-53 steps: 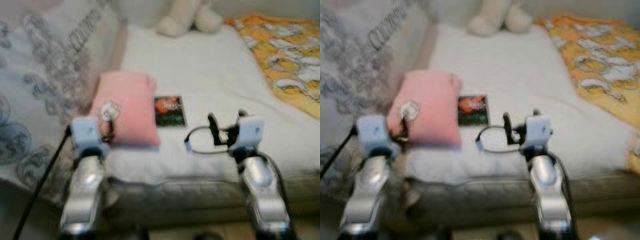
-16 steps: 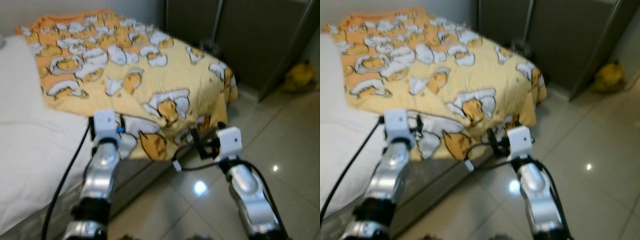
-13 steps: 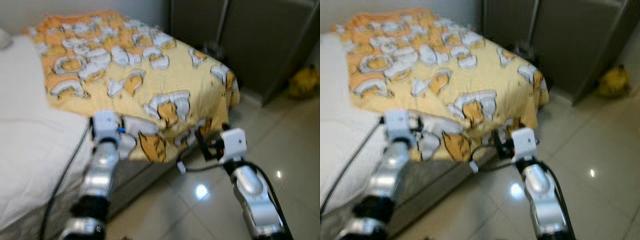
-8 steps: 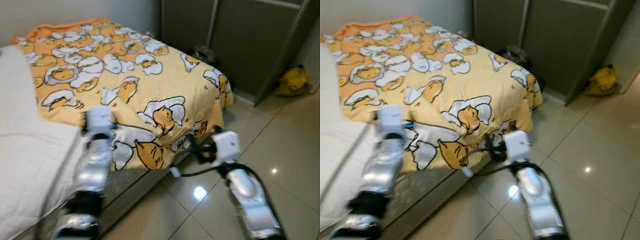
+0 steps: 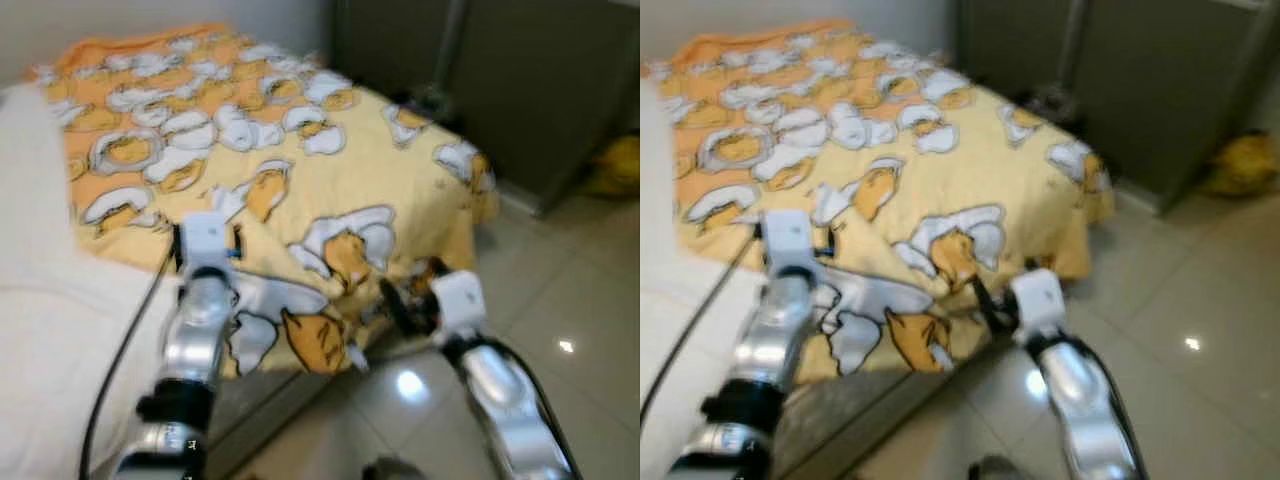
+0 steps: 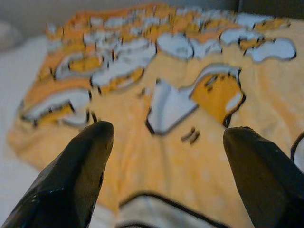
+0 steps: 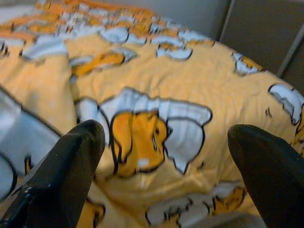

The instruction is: Clean up the room

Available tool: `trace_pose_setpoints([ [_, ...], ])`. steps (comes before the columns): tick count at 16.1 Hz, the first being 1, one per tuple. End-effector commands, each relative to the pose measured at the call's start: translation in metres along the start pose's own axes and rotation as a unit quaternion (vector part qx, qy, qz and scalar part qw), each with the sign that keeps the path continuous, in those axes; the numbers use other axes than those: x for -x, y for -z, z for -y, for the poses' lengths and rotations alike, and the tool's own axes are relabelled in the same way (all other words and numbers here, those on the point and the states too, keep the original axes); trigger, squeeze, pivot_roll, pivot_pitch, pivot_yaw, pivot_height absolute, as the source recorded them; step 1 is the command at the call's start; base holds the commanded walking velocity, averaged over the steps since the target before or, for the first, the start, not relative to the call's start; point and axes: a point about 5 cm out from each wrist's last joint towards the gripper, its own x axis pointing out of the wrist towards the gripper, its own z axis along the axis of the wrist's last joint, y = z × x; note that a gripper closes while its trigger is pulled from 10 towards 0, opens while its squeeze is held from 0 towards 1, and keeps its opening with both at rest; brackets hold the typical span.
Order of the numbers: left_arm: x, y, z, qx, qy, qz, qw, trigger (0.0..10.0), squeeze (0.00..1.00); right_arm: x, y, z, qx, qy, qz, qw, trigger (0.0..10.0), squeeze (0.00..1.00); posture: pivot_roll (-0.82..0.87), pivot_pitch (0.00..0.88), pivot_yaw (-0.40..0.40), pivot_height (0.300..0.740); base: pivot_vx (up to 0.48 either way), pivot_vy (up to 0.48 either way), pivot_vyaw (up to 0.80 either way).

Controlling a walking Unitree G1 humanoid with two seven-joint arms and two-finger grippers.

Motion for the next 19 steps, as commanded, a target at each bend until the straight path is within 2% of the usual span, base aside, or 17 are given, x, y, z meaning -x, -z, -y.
trace_pose_setpoints([
  [1,0.000,0.009,-0.020,0.002,-0.017,-0.018,1.000,10.0,0.00,0.004,-0.003,-0.003,-0.008,-0.014,0.006,1.000,10.0,0.00,-0.14,0.035,0.037,0.723,0.000,0.000,0.00],
  [2,0.008,0.025,-0.029,-0.015,-0.015,-0.039,0.999,10.0,0.00,0.011,0.000,-0.005,-0.012,-0.037,-0.010,0.999,10.0,0.00,-0.15,0.067,0.036,0.723,0.000,0.000,0.00],
  [3,0.012,0.033,-0.034,-0.023,-0.017,-0.050,0.998,10.0,0.00,0.015,0.002,-0.007,-0.015,-0.052,-0.019,0.998,10.0,0.00,-0.15,0.075,0.034,0.723,0.000,0.000,0.00],
  [4,0.017,0.050,-0.049,-0.038,-0.030,-0.082,0.995,10.0,0.00,0.022,0.014,-0.017,-0.021,-0.112,-0.062,0.992,10.0,0.00,-0.16,0.098,0.029,0.723,0.000,0.000,0.00],
  [6,0.014,0.055,-0.072,-0.039,-0.058,-0.098,0.993,10.0,0.00,0.031,0.023,-0.024,-0.038,-0.151,-0.092,0.983,10.0,0.00,-0.14,0.146,0.014,0.723,0.000,0.000,0.00],
  [7,0.014,0.058,-0.074,-0.028,-0.055,-0.109,0.992,10.0,0.00,0.033,0.025,-0.025,-0.038,-0.159,-0.099,0.982,10.0,0.00,-0.14,0.152,0.013,0.723,0.000,0.000,0.00],
  [9,0.033,0.078,-0.053,0.020,0.023,-0.164,0.986,10.0,0.00,0.043,0.029,-0.027,-0.037,-0.184,-0.123,0.974,10.0,0.00,-0.14,0.190,0.010,0.723,0.000,0.000,0.00],
  [10,0.038,0.081,-0.046,0.038,0.036,-0.167,0.985,10.0,0.00,0.046,0.029,-0.026,-0.038,-0.184,-0.128,0.974,10.0,0.00,-0.15,0.199,0.008,0.723,0.000,0.000,0.00],
  [12,0.040,0.078,-0.036,0.061,0.050,-0.157,0.984,10.0,0.00,0.053,0.030,-0.027,-0.041,-0.192,-0.141,0.970,10.0,0.00,-0.15,0.217,0.005,0.723,0.000,0.000,0.00],
  [14,0.044,0.080,-0.029,0.043,0.062,-0.161,0.984,10.0,0.00,0.061,0.033,-0.031,-0.039,-0.201,-0.151,0.967,10.0,0.00,-0.16,0.232,-0.001,0.723,0.000,0.000,0.00],
  [17,0.040,0.080,-0.033,0.028,0.034,-0.150,0.988,10.0,0.00,0.064,0.031,-0.029,-0.041,-0.201,-0.155,0.966,10.0,0.00,-0.18,0.241,-0.007,0.723,0.000,0.000,0.00],
  [19,0.038,0.084,-0.027,0.032,0.033,-0.155,0.987,10.0,0.00,0.067,0.030,-0.027,-0.040,-0.203,-0.161,0.965,10.0,0.00,-0.18,0.247,-0.014,0.723,0.000,0.000,0.00],
])
